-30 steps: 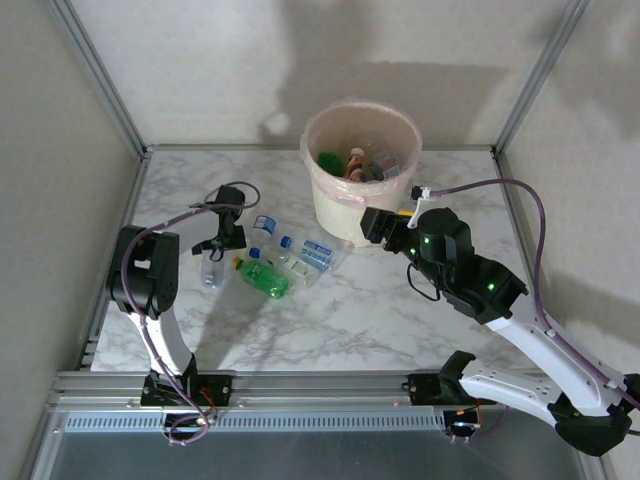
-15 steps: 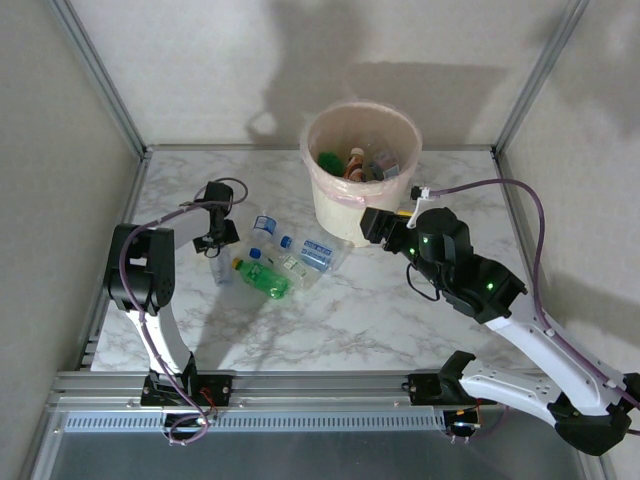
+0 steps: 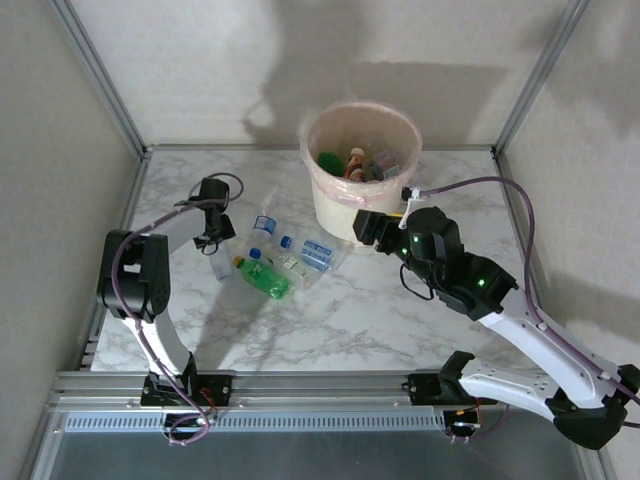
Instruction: Put the plastic bottles in the bin
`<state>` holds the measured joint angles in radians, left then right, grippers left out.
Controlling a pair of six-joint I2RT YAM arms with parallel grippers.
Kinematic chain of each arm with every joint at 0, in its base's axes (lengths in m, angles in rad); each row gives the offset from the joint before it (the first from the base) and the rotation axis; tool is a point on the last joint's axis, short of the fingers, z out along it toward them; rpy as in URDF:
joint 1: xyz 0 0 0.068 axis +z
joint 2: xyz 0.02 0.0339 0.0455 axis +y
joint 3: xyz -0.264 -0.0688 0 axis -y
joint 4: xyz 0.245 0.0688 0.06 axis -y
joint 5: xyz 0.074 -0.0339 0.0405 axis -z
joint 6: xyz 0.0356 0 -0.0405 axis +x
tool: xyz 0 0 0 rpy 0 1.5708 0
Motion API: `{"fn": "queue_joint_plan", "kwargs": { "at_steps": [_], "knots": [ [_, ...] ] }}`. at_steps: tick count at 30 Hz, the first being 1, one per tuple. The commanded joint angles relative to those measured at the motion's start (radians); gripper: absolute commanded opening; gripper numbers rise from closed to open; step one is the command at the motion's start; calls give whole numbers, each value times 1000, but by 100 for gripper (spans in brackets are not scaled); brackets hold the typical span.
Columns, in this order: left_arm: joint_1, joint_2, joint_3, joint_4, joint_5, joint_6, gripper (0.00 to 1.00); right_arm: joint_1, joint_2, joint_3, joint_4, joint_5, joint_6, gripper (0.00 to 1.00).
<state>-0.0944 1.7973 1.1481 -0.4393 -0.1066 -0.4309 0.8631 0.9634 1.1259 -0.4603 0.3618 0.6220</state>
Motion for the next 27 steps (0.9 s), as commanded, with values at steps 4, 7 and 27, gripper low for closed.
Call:
{"fn": "queue_joint_plan", "kwargs": {
  "at_steps": [4,7,27],
  "knots": [
    [7,-171,22,-42,67,-44,55,26,24,42,25,-17,-9,77],
    [7,-258,73,-71,106,-60,55,34,38,57,28,-16,-19,77],
    [-291,-448,237,175,505,-427,57,135,338,309,92,-253,-87,94]
  ]
}}
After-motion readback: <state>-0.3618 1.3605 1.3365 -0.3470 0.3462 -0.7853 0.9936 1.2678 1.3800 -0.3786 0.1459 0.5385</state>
